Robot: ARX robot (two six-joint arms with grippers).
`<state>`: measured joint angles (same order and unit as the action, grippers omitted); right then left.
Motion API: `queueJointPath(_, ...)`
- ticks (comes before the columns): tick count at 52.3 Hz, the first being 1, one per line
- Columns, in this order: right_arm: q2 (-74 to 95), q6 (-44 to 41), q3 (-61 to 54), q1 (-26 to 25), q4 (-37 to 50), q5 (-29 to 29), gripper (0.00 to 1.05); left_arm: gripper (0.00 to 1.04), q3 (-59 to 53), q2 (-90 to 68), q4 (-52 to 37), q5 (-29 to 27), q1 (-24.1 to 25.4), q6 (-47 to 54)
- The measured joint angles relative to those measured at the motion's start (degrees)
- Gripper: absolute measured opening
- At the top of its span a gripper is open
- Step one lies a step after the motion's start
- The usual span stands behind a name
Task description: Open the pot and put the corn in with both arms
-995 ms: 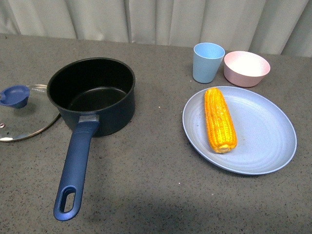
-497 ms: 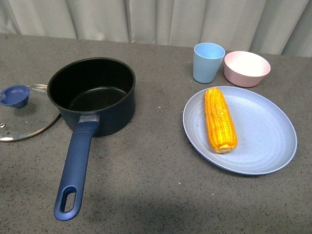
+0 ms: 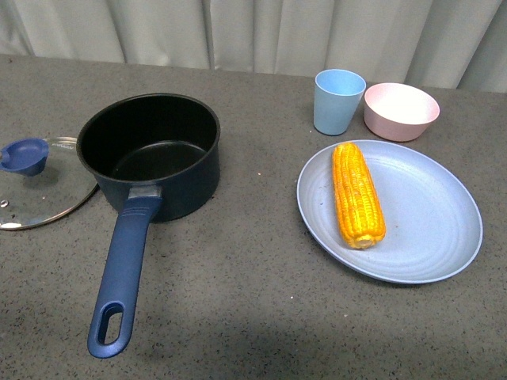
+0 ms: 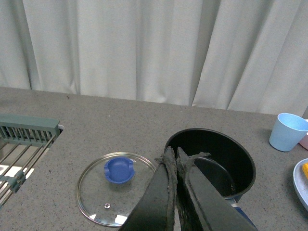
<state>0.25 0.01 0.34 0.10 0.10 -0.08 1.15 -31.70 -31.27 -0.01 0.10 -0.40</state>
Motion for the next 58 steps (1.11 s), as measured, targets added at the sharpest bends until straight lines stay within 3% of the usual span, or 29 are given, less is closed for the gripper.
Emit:
queueJointPath(18, 0.0, 0.0, 0.0, 0.0, 0.0, 0.0, 0.96, 0.04, 0.0, 13.2, 12.6, 0.0, 0.0, 0.0)
queueJointPath(47, 0.0, 0.0, 0.0, 0.0, 0.0, 0.0, 0.96, 0.04, 0.0, 21.7, 21.1, 0.0, 0.0, 0.0)
queueJointPath(52, 0.0, 0.0, 0.0, 0.0, 0.0, 0.0, 0.96, 0.04, 0.0, 28.8, 30.0, 0.0, 0.0, 0.0)
queueJointPath(58, 0.0, 0.0, 0.0, 0.0, 0.0, 0.0, 0.96, 0.04, 0.0, 31.3, 31.0, 0.0, 0.0, 0.0)
